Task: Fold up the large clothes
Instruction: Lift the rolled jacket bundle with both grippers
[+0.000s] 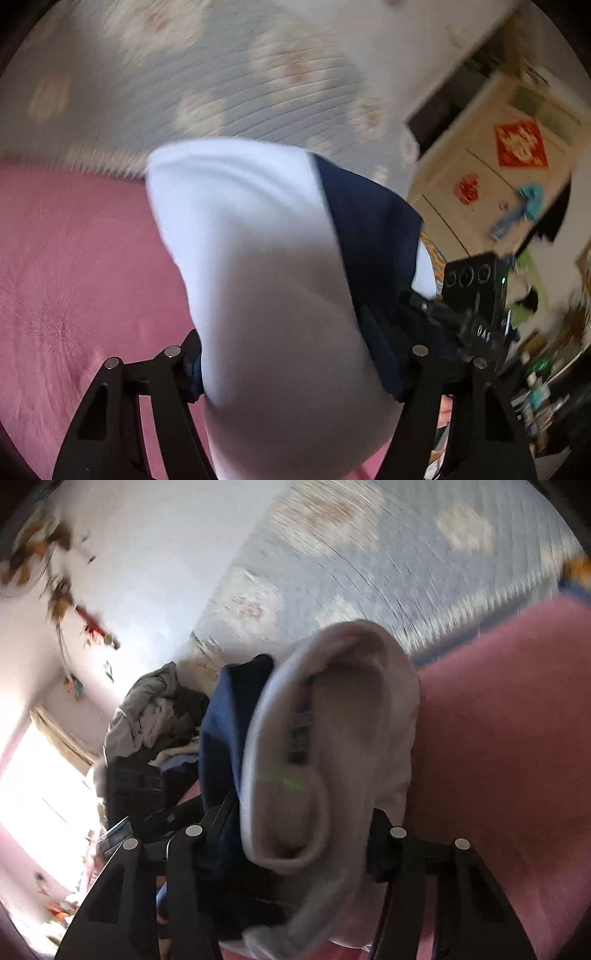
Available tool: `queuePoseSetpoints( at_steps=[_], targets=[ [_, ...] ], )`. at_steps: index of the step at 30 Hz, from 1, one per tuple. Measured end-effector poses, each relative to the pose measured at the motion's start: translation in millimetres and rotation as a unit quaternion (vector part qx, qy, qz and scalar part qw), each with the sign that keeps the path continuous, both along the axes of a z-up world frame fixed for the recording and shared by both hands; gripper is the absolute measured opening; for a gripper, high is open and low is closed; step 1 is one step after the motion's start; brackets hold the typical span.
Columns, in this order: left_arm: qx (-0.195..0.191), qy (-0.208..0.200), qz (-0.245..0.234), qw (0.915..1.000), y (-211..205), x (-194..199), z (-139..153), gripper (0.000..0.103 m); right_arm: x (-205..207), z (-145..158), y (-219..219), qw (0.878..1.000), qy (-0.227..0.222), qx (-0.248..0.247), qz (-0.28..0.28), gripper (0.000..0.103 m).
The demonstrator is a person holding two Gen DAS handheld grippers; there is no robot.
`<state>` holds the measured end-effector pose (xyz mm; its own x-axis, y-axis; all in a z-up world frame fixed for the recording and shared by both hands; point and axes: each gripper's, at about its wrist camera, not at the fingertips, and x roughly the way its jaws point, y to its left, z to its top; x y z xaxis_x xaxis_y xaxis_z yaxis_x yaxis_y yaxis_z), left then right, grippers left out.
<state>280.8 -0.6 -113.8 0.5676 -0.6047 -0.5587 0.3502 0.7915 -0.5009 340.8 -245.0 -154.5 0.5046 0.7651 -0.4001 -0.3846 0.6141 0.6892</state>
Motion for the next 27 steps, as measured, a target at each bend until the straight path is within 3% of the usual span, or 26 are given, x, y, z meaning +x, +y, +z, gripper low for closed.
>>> queuePoseSetpoints(
  at_steps=[3,7,11,15,21,24,27],
  targets=[
    [-0.038,-0.016,-0.029,0.9987,-22.2,-26.6,33.7,0.069,-36.0,46.1,-19.9,0.999,-0.035,0.006,-0.032,0.057],
    [-0.049,-0.068,-0.071,0.994,-71.5,-65.6,80.0,0.069,-100.7,116.5,-63.0,0.992,-0.095,-0.018,-0.074,0.057],
    [-0.069,-0.093,-0.131,0.9846,-143.2,-91.2,118.5,0.069,-160.0,174.5,-121.2,0.983,-0.13,-0.034,-0.122,0.057],
    [-0.085,-0.105,-0.192,0.9721,-227.3,-99.9,134.3,0.069,-220.4,213.2,-204.9,0.969,-0.147,-0.045,-0.196,0.057],
    [-0.097,-0.068,-0.267,0.9563,-338.5,-82.8,106.7,0.069,-265.1,222.0,-307.6,0.941,-0.138,-0.086,-0.297,0.058],
    [-0.05,-0.037,-0.271,0.9606,-389.2,-56.2,66.7,0.069,-246.1,192.2,-356.8,0.927,-0.103,-0.123,-0.338,0.058],
    [0.039,-0.006,-0.226,0.9733,-428.6,-20.2,3.4,0.071,-204.0,138.2,-390.0,0.916,-0.03,-0.144,-0.374,0.058]
  ],
)
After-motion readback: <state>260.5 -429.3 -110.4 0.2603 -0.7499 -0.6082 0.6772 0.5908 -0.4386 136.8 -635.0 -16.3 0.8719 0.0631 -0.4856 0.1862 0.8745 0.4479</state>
